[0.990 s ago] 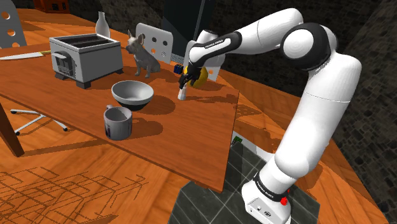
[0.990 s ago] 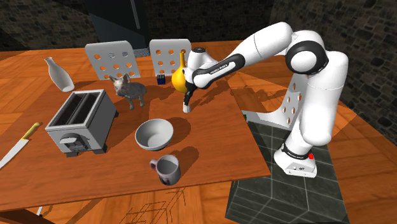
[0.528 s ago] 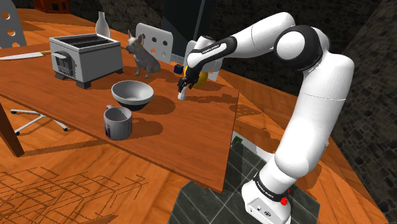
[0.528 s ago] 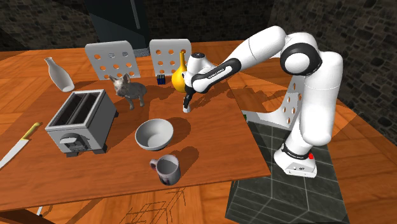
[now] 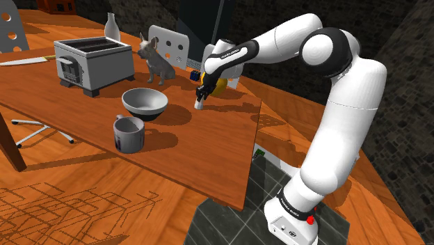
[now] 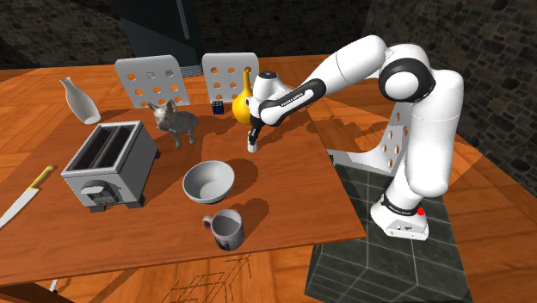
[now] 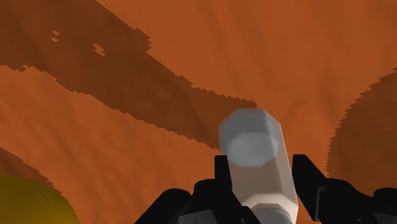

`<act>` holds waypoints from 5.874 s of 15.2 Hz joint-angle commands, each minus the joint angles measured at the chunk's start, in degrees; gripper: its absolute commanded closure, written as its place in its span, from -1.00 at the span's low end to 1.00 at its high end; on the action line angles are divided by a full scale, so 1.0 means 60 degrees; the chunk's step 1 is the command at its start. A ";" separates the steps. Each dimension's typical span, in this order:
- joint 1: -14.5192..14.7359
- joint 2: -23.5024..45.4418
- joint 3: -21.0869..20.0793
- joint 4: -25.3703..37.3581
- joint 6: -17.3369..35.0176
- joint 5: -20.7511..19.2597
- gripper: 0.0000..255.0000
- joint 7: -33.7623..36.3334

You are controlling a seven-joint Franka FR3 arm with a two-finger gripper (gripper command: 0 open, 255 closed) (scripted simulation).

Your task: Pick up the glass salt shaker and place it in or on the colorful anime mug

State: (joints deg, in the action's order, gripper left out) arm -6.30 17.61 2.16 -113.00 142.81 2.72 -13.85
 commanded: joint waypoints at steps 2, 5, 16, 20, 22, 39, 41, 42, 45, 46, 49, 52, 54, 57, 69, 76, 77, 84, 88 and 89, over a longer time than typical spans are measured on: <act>-0.0003 0.0005 0.0004 -0.0001 -0.0001 -0.0001 1.00 0.0001; -0.0003 0.0002 0.0004 -0.0005 0.0000 -0.0001 1.00 0.0000; 0.0013 -0.0596 0.0031 0.0395 -0.0997 -0.0071 1.00 0.0062; 0.0017 -0.0821 0.0039 0.0627 -0.1453 -0.0097 1.00 0.0086; 0.0019 -0.0923 0.0043 0.0756 -0.1684 -0.0109 1.00 0.0097; 0.0022 -0.1497 0.0059 0.2214 -0.3714 -0.0180 1.00 0.0171; 0.0148 -0.1630 -0.0019 0.2122 -0.3751 -0.0248 1.00 0.0399; 0.0272 -0.1744 -0.0098 0.1981 -0.3722 -0.0314 1.00 0.0628; 0.0637 -0.2035 -0.0356 0.1633 -0.3663 -0.0503 1.00 0.1322; 0.0756 -0.2115 -0.0446 0.1541 -0.3652 -0.0563 1.00 0.1557; 0.1108 -0.2302 -0.0730 0.1336 -0.3646 -0.0739 1.00 0.2265; 0.1461 -0.2411 -0.1022 0.1234 -0.3675 -0.0910 1.00 0.2980; 0.1691 -0.2438 -0.1225 0.1224 -0.3714 -0.1023 1.00 0.3458; 0.2043 -0.2413 -0.1528 0.1294 -0.3799 -0.1197 1.00 0.4178; 0.3543 -0.1481 -0.2659 0.2634 -0.4503 -0.2036 1.00 0.7018; 0.4323 -0.0626 -0.3021 0.3578 -0.4794 -0.2531 1.00 0.8225; 0.4319 -0.0616 -0.3017 0.3464 -0.4671 -0.2544 1.00 0.8246; 0.4306 -0.0485 -0.2980 0.2744 -0.3837 -0.2660 1.00 0.8407; 0.4308 -0.0366 -0.2954 0.2391 -0.3378 -0.2749 1.00 0.8511; 0.4309 -0.0332 -0.2946 0.2308 -0.3264 -0.2773 1.00 0.8538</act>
State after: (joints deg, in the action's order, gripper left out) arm 19.58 15.63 -15.55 -98.38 122.44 -13.82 37.23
